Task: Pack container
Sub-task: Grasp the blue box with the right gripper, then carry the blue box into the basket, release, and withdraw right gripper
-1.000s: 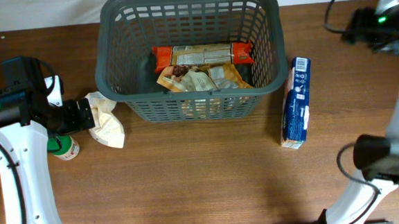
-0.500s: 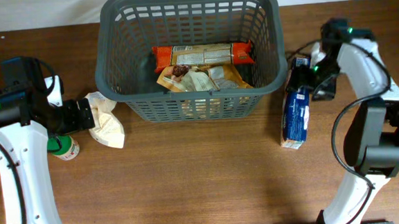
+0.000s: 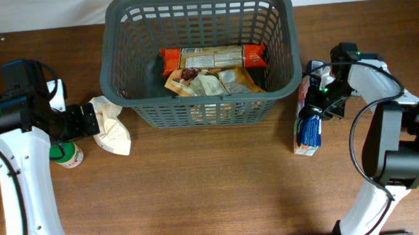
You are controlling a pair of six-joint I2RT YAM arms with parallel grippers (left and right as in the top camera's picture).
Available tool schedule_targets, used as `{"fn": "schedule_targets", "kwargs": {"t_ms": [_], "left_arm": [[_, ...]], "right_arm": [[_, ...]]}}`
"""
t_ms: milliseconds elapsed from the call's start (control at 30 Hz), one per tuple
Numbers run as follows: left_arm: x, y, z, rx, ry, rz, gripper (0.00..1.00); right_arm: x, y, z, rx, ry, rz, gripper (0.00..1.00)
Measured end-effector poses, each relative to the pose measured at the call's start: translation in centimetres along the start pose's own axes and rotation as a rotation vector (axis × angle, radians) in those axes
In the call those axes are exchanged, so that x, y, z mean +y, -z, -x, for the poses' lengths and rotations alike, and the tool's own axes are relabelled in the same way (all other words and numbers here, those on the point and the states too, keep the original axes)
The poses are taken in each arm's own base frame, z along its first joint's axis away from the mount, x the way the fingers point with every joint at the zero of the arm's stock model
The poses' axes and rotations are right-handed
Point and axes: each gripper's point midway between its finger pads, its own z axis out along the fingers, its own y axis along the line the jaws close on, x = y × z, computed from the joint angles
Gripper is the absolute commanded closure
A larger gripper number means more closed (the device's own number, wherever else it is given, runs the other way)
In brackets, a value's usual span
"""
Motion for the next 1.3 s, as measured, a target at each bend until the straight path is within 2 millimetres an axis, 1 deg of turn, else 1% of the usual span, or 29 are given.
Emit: {"fn": "schedule_targets", "kwargs": {"t_ms": [33,67,100,167,200,267,300,333,400,433,467,500,533,567,600,633,700,733,767,800,867,900,933,967,1100,1167,1300], "left_arm": [[0.0,0.0,0.0,0.000,0.000,0.000,0.01],[0.0,0.0,0.0,0.000,0.000,0.000,0.01],[0.0,0.0,0.0,0.000,0.000,0.000,0.01],[0.0,0.0,0.0,0.000,0.000,0.000,0.01],[0.0,0.0,0.0,0.000,0.000,0.000,0.01],[0.0,0.0,0.0,0.000,0.000,0.000,0.01],[0.0,0.0,0.0,0.000,0.000,0.000,0.01],[0.0,0.0,0.0,0.000,0.000,0.000,0.01],[0.0,0.0,0.0,0.000,0.000,0.000,0.01],[0.0,0.0,0.0,0.000,0.000,0.000,0.01],[0.0,0.0,0.0,0.000,0.000,0.000,0.01],[0.0,0.0,0.0,0.000,0.000,0.000,0.01],[0.0,0.0,0.0,0.000,0.000,0.000,0.01],[0.0,0.0,0.0,0.000,0.000,0.000,0.01],[0.0,0.0,0.0,-0.001,0.000,0.000,0.01],[0.0,0.0,0.0,0.000,0.000,0.000,0.01],[0.0,0.0,0.0,0.000,0.000,0.000,0.01],[0.0,0.0,0.0,0.000,0.000,0.000,0.01],[0.0,0.0,0.0,-0.001,0.000,0.000,0.01],[0.0,0.0,0.0,0.000,0.000,0.000,0.01],[0.0,0.0,0.0,-0.001,0.000,0.000,0.01],[0.0,0.0,0.0,0.000,0.000,0.000,0.01],[0.0,0.0,0.0,0.000,0.000,0.000,0.01],[0.0,0.0,0.0,0.000,0.000,0.000,0.01],[0.0,0.0,0.0,0.000,0.000,0.000,0.01],[0.0,0.0,0.0,0.000,0.000,0.000,0.01],[0.0,0.0,0.0,0.000,0.000,0.000,0.01]], "right_arm": [[0.2,0.8,0.2,-0.011,0.002,0.002,0.96],[0.7,2.0,0.7,-0.032,0.006,0.007,0.96],[1.2,3.7,1.5,-0.072,0.015,0.016,0.96],[2.7,8.2,3.4,-0.187,0.044,0.040,0.96],[3.7,11.3,4.4,-0.268,0.065,0.056,0.96],[6.1,18.4,5.7,-0.451,0.122,0.092,0.96],[7.3,22.3,5.9,-0.552,0.163,0.110,0.96],[8.7,26.1,5.7,-0.654,0.214,0.128,0.96],[11.6,33.5,3.8,-0.846,0.342,0.155,0.96],[13.2,36.7,2.2,-0.931,0.421,0.170,0.96],[14.7,39.1,0.5,-0.997,0.498,0.184,0.96],[16.7,41.7,-2.0,-1.067,0.613,0.206,0.96],[18.5,43.2,-4.2,-1.112,0.721,0.226,0.96],[20.2,44.2,-6.5,-1.144,0.837,0.248,0.96],[21.6,44.7,-8.4,-1.161,0.939,0.267,0.96],[23.3,44.7,-10.6,-1.169,1.064,0.288,0.96],[25.4,43.8,-13.2,-1.156,1.250,0.304,0.96],[26.2,43.0,-14.1,-1.142,1.337,0.300,0.96],[27.1,42.0,-14.5,-1.122,1.419,0.290,0.96],[27.9,40.5,-14.5,-1.094,1.495,0.271,0.96],[29.0,37.8,-13.6,-1.037,1.588,0.227,0.96],[29.6,36.1,-12.8,-1.001,1.624,0.198,0.96],[30.0,34.6,-12.0,-0.970,1.651,0.160,0.96],[30.5,32.6,-10.7,-0.928,1.672,0.115,0.96],[31.7,25.9,-7.2,-0.776,1.728,-0.002,0.96],[32.1,22.2,-6.0,-0.684,1.741,-0.036,0.96],[31.9,15.9,-3.9,-0.530,1.694,-0.117,0.96]]}}
